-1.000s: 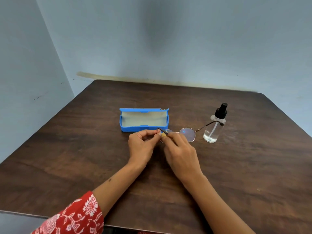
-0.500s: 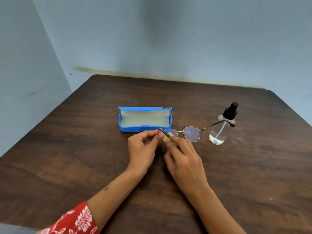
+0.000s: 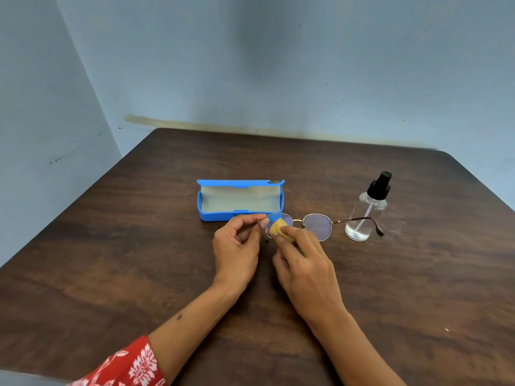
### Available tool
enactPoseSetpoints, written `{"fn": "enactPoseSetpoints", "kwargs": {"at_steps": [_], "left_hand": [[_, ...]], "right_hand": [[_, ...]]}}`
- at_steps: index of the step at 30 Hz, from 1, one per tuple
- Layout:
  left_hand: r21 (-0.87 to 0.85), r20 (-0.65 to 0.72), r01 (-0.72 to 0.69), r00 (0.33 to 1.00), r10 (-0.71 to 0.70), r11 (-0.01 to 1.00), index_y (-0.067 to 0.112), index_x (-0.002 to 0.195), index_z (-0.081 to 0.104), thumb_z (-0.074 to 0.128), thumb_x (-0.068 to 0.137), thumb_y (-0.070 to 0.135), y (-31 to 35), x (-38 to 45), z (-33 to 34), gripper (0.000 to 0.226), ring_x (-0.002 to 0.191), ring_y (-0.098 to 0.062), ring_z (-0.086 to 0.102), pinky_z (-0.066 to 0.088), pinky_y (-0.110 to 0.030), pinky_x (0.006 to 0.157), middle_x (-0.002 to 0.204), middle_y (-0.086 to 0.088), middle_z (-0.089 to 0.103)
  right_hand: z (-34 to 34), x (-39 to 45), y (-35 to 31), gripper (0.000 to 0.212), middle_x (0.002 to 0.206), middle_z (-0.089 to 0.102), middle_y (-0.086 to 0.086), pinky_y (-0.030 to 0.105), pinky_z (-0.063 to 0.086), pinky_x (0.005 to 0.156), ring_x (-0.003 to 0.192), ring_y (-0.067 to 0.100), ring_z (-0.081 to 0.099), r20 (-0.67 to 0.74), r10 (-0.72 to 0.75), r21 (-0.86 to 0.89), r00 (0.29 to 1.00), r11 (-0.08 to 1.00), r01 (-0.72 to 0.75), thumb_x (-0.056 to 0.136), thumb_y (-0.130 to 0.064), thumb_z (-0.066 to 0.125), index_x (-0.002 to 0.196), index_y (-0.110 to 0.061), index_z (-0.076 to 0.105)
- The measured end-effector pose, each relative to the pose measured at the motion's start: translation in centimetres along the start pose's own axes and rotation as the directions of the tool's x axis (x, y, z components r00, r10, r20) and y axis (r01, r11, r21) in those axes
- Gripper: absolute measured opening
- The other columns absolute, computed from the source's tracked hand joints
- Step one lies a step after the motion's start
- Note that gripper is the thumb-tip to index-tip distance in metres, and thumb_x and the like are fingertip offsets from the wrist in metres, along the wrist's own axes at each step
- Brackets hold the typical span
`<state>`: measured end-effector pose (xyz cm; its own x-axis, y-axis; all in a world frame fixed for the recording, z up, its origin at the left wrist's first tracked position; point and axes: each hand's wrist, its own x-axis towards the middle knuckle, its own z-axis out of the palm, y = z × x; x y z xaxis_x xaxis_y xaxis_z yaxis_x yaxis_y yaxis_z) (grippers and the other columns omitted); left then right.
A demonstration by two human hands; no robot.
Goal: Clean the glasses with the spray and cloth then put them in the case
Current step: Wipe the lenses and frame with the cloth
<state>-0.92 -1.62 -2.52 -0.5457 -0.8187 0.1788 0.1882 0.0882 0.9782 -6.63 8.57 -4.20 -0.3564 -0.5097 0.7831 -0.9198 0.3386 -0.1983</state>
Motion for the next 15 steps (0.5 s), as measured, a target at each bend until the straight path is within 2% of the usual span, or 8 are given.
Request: {"fn": "enactPoseSetpoints", "kwargs": {"at_steps": [3, 6, 9, 15], "left_hand": [[-0.111, -0.021, 0.097, 0.995, -0.100, 0.989, 0.009, 0.088, 0.070, 0.067, 0.081, -0.001, -0.4, 0.1, 0.2, 0.013, 0.082, -0.013, 0.071, 0.057, -0.024, 0.077, 0.082, -0.001, 0.074], [-0.235, -0.028, 0.147, 0.987, -0.158, 0.961, 0.010, 0.083, 0.070, 0.067, 0.079, -0.003, -0.6, 0.2, 0.2, 0.015, 0.082, -0.017, 0.070, 0.057, -0.024, 0.075, 0.079, -0.001, 0.074], [-0.226, -0.037, 0.136, 0.988, -0.148, 0.965, 0.010, 0.082, 0.069, 0.066, 0.080, -0.004, -0.5, 0.1, 0.3, 0.014, 0.080, -0.013, 0.070, 0.057, -0.026, 0.077, 0.076, 0.002, 0.074], [-0.147, -0.105, 0.071, 0.991, -0.087, 0.987, 0.013, 0.079, 0.068, 0.063, 0.083, -0.007, -0.4, 0.5, 0.1, 0.021, 0.081, -0.007, 0.069, 0.054, -0.033, 0.086, 0.079, 0.008, 0.073]], "right_hand": [[0.2, 0.0, 0.1, 0.032, 0.099, 0.065, 0.010, 0.027, 0.044, 0.081, 0.091, 0.018, 0.054, -0.009, 0.035, -0.040, 0.999, 0.999, -0.035, 0.081, -0.012, 0.048, 0.101, -0.002, 0.071], [0.2, 0.0, 0.0, 0.032, 0.100, 0.065, 0.011, 0.027, 0.042, 0.083, 0.095, 0.017, 0.050, 0.000, 0.019, -0.051, 1.000, 0.999, -0.019, 0.082, -0.011, 0.048, 0.102, -0.002, 0.071], [0.0, -0.1, 0.1, 0.028, 0.100, 0.065, 0.011, 0.024, 0.045, 0.084, 0.094, 0.018, 0.055, -0.025, 0.051, 0.043, 0.998, 0.998, -0.050, 0.081, -0.010, 0.051, 0.099, -0.003, 0.071], [-0.9, 0.0, 0.3, 0.016, 0.088, 0.066, 0.003, 0.015, 0.048, 0.076, 0.078, 0.012, 0.062, -0.077, 0.280, 0.230, 0.957, 0.939, -0.256, 0.070, -0.002, 0.064, 0.083, -0.005, 0.073]]}}
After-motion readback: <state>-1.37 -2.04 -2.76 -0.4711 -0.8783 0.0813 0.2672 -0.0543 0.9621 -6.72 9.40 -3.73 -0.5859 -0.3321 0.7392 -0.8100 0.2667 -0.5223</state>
